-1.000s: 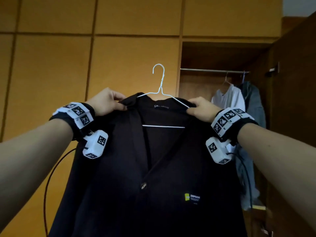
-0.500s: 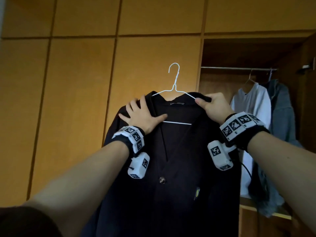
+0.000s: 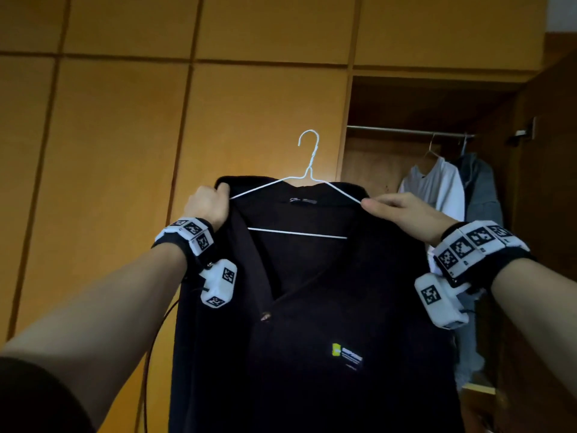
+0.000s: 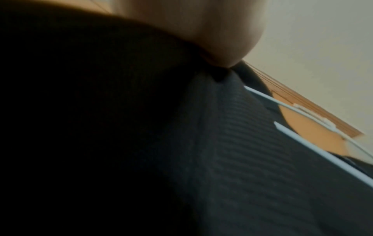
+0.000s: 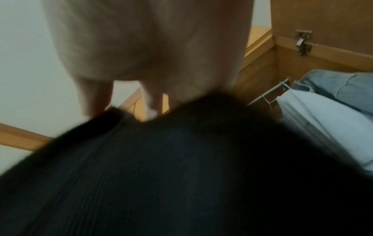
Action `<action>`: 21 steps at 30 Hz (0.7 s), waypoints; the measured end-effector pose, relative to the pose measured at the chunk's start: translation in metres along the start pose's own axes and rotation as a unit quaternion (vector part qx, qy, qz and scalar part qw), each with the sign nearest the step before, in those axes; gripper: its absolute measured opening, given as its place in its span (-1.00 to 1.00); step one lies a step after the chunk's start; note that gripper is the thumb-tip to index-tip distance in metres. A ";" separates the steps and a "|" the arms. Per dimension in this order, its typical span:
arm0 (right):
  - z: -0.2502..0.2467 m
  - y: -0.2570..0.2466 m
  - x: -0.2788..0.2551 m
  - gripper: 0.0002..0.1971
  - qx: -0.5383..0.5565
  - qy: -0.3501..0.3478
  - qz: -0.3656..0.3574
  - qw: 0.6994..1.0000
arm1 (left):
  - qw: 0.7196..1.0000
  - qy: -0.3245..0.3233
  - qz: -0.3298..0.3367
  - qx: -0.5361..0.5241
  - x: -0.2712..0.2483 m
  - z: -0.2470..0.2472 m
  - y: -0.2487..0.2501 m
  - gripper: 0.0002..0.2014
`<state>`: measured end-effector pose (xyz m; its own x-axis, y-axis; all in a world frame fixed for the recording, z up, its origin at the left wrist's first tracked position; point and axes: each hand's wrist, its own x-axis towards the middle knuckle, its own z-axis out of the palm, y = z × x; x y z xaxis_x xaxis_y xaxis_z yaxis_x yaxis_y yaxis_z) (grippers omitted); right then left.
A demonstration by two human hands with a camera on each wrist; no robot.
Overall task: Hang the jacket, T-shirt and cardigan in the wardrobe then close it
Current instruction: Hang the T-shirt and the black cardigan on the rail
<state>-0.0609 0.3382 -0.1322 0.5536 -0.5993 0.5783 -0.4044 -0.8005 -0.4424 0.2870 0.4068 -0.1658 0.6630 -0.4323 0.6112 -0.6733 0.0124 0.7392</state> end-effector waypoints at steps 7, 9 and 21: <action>0.004 0.013 0.004 -0.67 -0.136 0.086 -0.043 0.986 | 0.999 0.019 -0.035 0.011 0.006 0.007 -0.018 -0.51; 0.009 0.009 0.011 -0.69 -0.141 0.161 -0.041 0.976 | 0.999 0.018 -0.025 0.018 0.004 0.011 -0.014 -0.52; 0.023 -0.005 0.026 -0.75 -0.218 0.205 -0.116 0.947 | 0.991 0.128 0.023 -0.042 0.006 -0.003 -0.005 -0.60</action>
<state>-0.0281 0.3270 -0.1310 0.3710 -0.2888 0.8826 -0.6176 -0.7865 0.0023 0.2958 0.4071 -0.1650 0.7012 -0.1862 0.6883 -0.6822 0.1055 0.7235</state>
